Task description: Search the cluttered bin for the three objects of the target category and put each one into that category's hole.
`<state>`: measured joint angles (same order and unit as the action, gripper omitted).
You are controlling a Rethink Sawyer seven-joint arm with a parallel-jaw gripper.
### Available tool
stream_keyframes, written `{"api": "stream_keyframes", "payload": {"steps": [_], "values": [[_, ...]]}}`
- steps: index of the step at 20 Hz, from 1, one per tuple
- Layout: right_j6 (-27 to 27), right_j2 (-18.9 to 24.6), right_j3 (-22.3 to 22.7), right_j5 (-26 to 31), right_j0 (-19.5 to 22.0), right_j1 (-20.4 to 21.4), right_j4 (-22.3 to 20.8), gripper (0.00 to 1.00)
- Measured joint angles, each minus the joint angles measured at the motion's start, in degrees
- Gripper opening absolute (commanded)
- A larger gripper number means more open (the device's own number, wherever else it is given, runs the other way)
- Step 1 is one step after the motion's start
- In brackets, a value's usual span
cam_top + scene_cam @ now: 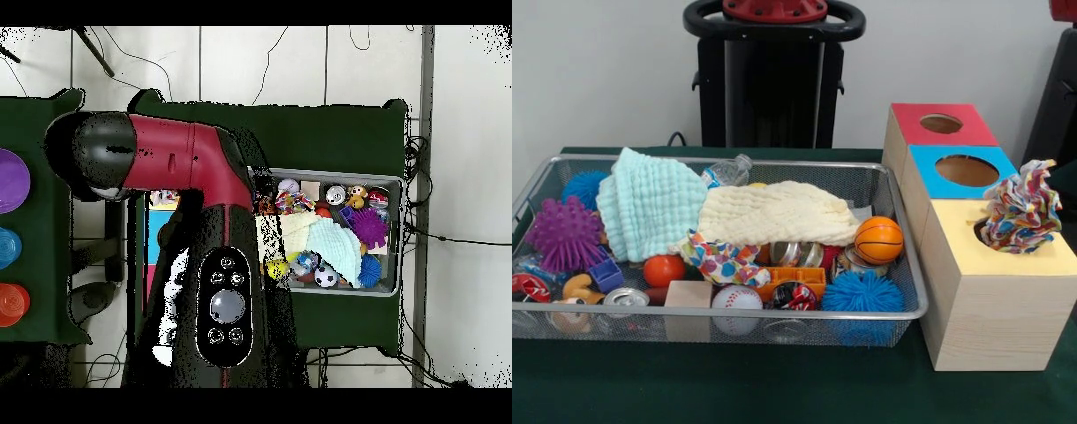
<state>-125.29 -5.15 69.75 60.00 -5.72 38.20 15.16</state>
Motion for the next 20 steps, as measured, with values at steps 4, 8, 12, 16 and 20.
{"api": "stream_keyframes", "payload": {"steps": [4, 8, 12, 16, 20], "values": [[0.0, 0.0, 0.0, 0.0, 0.8, 0.4, -2.3, 0.00], [0.0, 0.0, 0.4, 0.0, 2.3, 0.4, -4.3, 0.00], [0.0, 0.0, 1.0, -0.5, 3.5, 0.4, -5.8, 0.00], [0.0, 0.0, 2.0, -2.1, 4.6, 0.4, -7.4, 0.00], [0.0, 0.0, 2.2, -3.4, 4.8, -0.1, -8.7, 0.00]]}}
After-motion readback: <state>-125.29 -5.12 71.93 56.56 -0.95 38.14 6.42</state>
